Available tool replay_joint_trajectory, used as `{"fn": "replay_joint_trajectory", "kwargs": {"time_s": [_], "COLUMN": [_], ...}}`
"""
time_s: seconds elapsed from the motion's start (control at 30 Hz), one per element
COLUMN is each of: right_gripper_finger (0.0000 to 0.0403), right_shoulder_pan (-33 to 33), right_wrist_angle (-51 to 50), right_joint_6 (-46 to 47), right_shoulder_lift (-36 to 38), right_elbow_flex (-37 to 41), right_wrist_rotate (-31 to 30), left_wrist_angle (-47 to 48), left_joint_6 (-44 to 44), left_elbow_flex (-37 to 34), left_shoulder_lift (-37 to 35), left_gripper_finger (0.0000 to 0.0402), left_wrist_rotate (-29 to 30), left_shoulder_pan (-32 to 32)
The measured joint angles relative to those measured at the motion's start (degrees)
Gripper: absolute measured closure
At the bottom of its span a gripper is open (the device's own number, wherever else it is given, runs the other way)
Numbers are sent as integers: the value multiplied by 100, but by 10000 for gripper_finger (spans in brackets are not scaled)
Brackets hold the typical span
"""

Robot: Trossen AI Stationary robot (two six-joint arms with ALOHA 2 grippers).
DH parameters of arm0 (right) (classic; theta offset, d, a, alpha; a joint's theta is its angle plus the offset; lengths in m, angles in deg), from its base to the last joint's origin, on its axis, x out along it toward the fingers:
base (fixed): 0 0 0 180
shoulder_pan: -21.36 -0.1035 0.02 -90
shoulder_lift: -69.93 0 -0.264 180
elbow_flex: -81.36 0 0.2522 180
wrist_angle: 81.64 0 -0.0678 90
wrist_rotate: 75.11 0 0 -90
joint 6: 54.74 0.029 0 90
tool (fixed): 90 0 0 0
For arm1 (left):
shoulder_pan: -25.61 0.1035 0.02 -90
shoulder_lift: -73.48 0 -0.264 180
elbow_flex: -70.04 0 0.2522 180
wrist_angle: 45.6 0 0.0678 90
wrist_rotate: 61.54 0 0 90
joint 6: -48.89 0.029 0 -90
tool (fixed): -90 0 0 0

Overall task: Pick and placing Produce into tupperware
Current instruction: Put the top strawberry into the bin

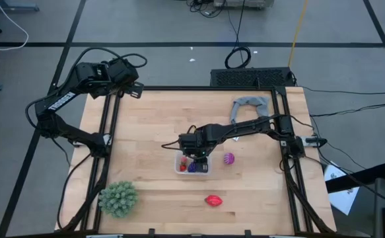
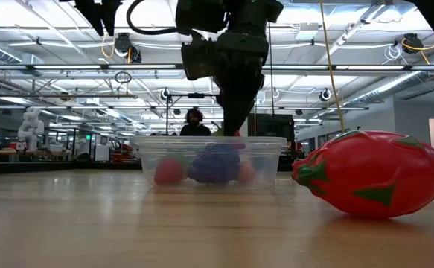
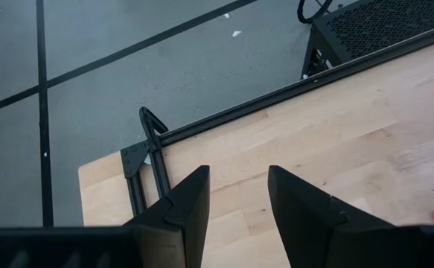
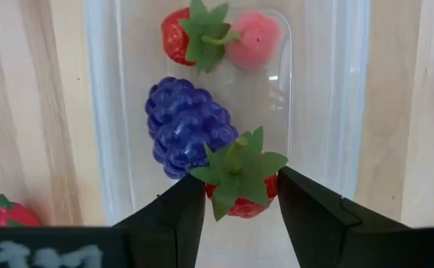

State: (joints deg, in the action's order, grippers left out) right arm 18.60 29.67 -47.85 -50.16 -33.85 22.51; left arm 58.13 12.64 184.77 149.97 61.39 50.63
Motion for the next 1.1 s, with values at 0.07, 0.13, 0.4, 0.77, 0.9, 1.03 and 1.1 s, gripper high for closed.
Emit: {"fn": "replay_joint_trajectory", "kwargs": {"time_s": [0.07,0.13,0.4,0.77,0.9,1.03,1.1], "right_gripper_finger": [245,245,245,245,245,245,245], "right_shoulder_pan": [1,2,2,15,7,2,2], "right_wrist_angle": [-4,-15,8,184,279,334,332], "right_joint_6": [-3,0,30,221,90,78,76], "right_shoulder_lift": [0,0,0,0,47,74,74], "right_elbow_flex": [0,0,0,505,507,507,507], "right_wrist_rotate": [-2,-2,-4,-4,-3,-4,-4], "left_wrist_angle": [0,2,5,2,-6,-11,-13], "left_joint_6": [1,2,-2,-24,-24,-24,-21], "left_elbow_flex": [0,0,0,0,0,0,0], "left_shoulder_lift": [0,0,0,0,0,0,0], "left_gripper_finger": [259,259,259,259,259,259,259], "left_wrist_rotate": [0,-2,-28,-9,13,15,15], "left_shoulder_pan": [-1,-19,-220,-302,-302,-299,-299]}}
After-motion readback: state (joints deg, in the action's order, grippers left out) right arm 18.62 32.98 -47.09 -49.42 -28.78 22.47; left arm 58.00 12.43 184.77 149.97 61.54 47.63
